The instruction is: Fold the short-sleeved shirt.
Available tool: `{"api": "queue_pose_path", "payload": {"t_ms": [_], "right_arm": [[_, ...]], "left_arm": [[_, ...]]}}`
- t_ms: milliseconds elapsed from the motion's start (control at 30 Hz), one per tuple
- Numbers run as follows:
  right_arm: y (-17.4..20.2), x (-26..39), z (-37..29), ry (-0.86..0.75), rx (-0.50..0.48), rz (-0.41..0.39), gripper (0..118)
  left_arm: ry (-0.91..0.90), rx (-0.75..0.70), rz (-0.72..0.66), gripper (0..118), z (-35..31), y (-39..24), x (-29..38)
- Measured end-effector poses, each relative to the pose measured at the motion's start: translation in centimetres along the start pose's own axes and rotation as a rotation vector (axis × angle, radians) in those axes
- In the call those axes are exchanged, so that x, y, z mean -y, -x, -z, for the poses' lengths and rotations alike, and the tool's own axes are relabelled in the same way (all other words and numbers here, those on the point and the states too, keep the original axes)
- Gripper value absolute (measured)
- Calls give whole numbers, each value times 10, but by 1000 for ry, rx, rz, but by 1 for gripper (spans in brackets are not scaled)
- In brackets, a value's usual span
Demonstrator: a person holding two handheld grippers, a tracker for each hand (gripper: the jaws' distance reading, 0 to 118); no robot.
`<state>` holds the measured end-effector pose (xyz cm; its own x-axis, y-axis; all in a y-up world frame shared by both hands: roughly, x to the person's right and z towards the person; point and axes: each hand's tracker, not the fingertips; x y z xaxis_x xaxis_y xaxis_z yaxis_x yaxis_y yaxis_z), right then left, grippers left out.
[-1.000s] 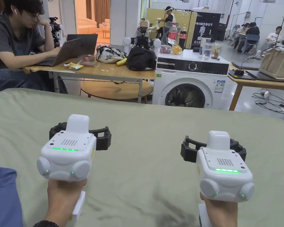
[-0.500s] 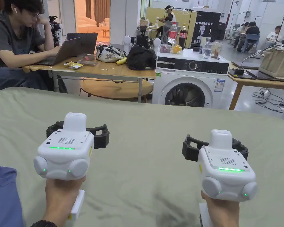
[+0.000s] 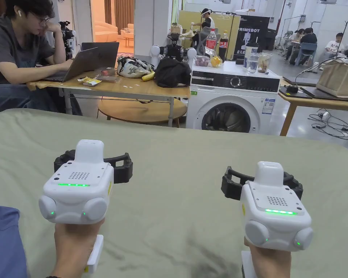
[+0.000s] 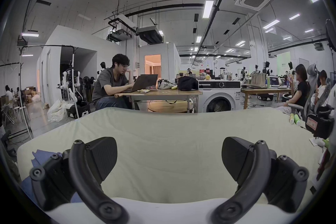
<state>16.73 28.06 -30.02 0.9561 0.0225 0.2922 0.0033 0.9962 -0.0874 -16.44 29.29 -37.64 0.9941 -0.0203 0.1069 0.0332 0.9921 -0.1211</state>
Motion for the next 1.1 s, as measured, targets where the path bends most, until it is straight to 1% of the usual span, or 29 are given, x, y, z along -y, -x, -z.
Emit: {"api": "queue_pose_path", "payload": {"t_ms": [200, 333, 433, 467, 500, 533, 567, 600, 667, 700, 733, 833, 900, 1100], "right_arm": [[-2, -2, 0, 1, 2, 23, 118], [0, -3, -1, -2, 18, -5, 118], [2, -3, -5, -18, 18, -20, 114], [2, -3, -6, -22, 16, -22, 109], [3, -3, -8, -25, 15, -26, 96], [4, -4, -8, -25, 16, -28, 75], [4, -5, -8, -17, 20, -29, 45], [4, -6, -8, -3, 24, -20, 25], [1, -7, -8, 10, 19, 20, 2], [0, -7, -9, 3, 18, 38, 0], [0, -8, -11, -2, 31, 40, 0], [0, -11, -17, -15, 34, 40, 0], [2, -13, -17, -14, 33, 22, 0], [8, -17, -15, 0, -6, 22, 0]], "left_arm": [[-17, 9, 24, 115, -3, 0, -1], [-24, 12, 37, 114, -6, -1, -2], [-35, 15, 34, 114, -8, -1, -2], [-37, 18, 31, 112, -9, -1, -2], [-38, 20, 26, 107, -10, -1, -2], [-40, 26, 21, 98, -11, 0, -2], [-40, 28, 17, 76, -12, 0, -3], [-37, 32, 11, 55, -12, 0, -3], [-15, 33, 9, 16, -10, 1, -3], [-4, 35, 7, 5, -10, 1, -3], [-4, 38, 8, 0, -10, 2, -2], [-10, 23, 16, 0, -12, 3, -2], [-4, 25, 26, 0, -13, 3, -4], [28, 43, 53, 0, -17, 17, -11]]}}
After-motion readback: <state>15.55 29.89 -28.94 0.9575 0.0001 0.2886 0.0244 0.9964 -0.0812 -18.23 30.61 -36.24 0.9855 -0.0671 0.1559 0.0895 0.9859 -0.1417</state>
